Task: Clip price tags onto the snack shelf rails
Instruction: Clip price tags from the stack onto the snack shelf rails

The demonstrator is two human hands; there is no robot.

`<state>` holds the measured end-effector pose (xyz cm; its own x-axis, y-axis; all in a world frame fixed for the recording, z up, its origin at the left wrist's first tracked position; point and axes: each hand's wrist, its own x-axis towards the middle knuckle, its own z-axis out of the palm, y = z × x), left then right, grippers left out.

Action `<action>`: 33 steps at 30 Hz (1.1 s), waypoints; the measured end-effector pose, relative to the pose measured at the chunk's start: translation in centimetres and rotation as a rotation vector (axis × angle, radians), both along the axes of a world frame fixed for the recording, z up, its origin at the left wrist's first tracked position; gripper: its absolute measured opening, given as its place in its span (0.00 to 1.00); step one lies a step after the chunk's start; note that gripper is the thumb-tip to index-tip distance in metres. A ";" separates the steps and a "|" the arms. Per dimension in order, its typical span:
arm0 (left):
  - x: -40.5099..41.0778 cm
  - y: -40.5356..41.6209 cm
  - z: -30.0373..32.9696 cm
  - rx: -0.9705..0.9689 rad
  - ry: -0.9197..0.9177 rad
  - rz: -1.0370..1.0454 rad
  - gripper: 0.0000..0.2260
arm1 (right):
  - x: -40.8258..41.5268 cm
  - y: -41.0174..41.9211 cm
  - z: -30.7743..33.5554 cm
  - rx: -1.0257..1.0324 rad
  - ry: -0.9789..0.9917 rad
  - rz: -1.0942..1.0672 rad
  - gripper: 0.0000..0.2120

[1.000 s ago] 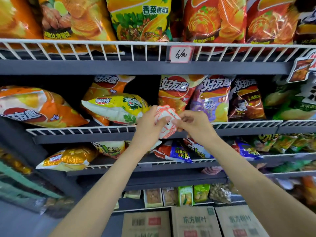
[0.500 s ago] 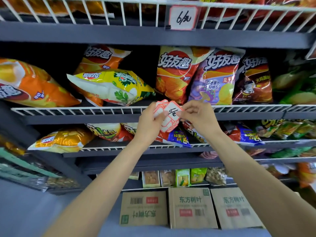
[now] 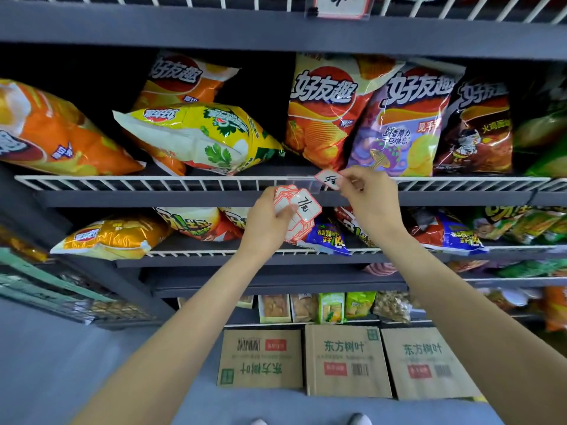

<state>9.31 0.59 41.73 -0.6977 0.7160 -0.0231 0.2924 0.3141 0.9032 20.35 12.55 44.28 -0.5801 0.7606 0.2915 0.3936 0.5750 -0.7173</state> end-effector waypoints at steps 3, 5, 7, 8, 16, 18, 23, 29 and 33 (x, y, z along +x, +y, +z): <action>0.2 0.3 0.0 0.013 0.026 0.032 0.15 | -0.6 0.2 0.0 0.149 -0.034 0.051 0.07; 0.3 0.2 -0.2 0.030 0.027 0.052 0.16 | -0.9 0.4 0.0 0.215 -0.049 0.078 0.08; 0.4 0.2 -0.3 0.060 0.030 0.071 0.17 | -1.1 0.3 0.1 0.271 -0.068 0.098 0.08; 0.4 0.2 -0.3 0.066 0.039 0.074 0.17 | -1.2 0.2 0.2 0.300 -0.083 0.100 0.09; -0.1 -0.3 -0.9 0.021 0.134 0.018 0.19 | -1.7 0.1 -0.1 0.424 -0.256 0.067 0.12; -0.2 -0.4 -0.9 0.014 0.146 -0.002 0.20 | -1.7 0.0 -0.1 0.443 -0.262 0.061 0.12; -0.7 -1.2 -0.8 -0.018 0.178 -0.045 0.18 | -1.9 0.1 0.1 0.458 -0.258 0.056 0.12; -1.7 -2.3 -1.1 -0.162 0.287 -0.176 0.22 | -2.1 0.5 0.3 0.547 -0.214 0.140 0.10; -2.1 -2.4 -1.0 -0.194 0.324 -0.204 0.23 | -1.9 0.4 -0.4 0.668 -0.203 0.187 0.06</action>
